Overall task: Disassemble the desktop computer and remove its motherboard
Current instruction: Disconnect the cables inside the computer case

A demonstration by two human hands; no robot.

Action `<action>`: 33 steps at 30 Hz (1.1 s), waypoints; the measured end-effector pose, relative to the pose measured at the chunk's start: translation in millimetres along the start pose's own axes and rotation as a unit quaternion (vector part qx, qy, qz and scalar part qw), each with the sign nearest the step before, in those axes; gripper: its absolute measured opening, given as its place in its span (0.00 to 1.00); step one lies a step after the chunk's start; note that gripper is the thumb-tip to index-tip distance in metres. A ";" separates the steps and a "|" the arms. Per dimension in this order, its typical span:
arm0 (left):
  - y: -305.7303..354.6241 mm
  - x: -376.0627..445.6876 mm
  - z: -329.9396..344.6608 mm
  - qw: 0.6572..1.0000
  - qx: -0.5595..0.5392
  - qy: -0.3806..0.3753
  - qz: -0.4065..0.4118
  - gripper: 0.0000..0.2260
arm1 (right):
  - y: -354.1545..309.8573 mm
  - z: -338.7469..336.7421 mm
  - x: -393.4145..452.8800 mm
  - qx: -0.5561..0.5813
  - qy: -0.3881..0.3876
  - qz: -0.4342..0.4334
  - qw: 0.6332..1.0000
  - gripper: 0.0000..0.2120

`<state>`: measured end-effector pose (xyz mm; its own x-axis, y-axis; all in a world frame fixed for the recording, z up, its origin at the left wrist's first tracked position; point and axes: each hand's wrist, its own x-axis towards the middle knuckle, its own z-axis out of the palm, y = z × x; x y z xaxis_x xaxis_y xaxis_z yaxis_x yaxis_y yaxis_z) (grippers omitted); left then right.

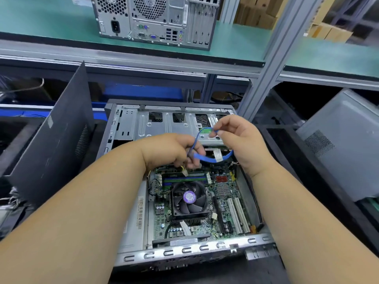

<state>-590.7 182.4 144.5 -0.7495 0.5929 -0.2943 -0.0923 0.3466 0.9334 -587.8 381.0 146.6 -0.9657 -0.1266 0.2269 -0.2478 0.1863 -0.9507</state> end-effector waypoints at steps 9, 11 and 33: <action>-1.8 3.2 -5.6 0.991 -0.111 0.009 0.078 0.14 | -10.3 -2.9 -7.1 -0.246 0.102 -0.029 0.964 0.09; -2.1 5.3 -1.5 0.993 -0.076 0.050 0.071 0.11 | -15.9 -2.9 -11.3 -0.312 0.090 -0.012 0.946 0.09; -14.8 12.3 14.7 0.989 -0.055 0.122 0.070 0.19 | -14.1 -42.6 -40.1 -0.327 0.109 0.020 0.938 0.04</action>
<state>-588.9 195.2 124.1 -0.8948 0.4312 -0.1153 -0.0372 0.1855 0.9819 -548.9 425.0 159.8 -0.9506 0.0820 0.2993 -0.1371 0.7541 -0.6423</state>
